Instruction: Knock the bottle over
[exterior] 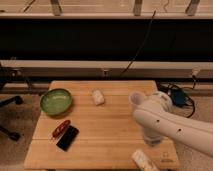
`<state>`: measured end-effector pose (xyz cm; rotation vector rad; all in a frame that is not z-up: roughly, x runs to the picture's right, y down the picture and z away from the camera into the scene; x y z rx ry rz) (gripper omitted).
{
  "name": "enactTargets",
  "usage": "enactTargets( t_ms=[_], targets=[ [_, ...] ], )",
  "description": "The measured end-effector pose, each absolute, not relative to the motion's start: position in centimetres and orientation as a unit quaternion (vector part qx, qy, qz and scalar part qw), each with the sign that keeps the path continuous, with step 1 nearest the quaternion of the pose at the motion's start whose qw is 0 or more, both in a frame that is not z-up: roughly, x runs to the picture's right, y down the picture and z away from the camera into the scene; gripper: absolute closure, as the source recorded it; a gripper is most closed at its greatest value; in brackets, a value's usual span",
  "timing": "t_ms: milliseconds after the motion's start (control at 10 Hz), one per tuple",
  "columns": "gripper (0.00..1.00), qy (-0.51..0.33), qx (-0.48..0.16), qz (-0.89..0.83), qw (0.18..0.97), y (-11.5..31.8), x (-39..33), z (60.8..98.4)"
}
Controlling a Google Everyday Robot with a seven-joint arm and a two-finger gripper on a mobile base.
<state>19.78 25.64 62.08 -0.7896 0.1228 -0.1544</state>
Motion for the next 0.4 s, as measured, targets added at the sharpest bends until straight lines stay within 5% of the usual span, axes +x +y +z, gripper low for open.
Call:
enactTargets(
  t_ms=[200,400],
  targets=[
    [0.92,0.057,-0.381,-0.076,0.920,25.9,19.5,62.0],
    [0.72,0.055,-0.380,-0.071,0.920,24.8,19.6,63.3]
  ],
)
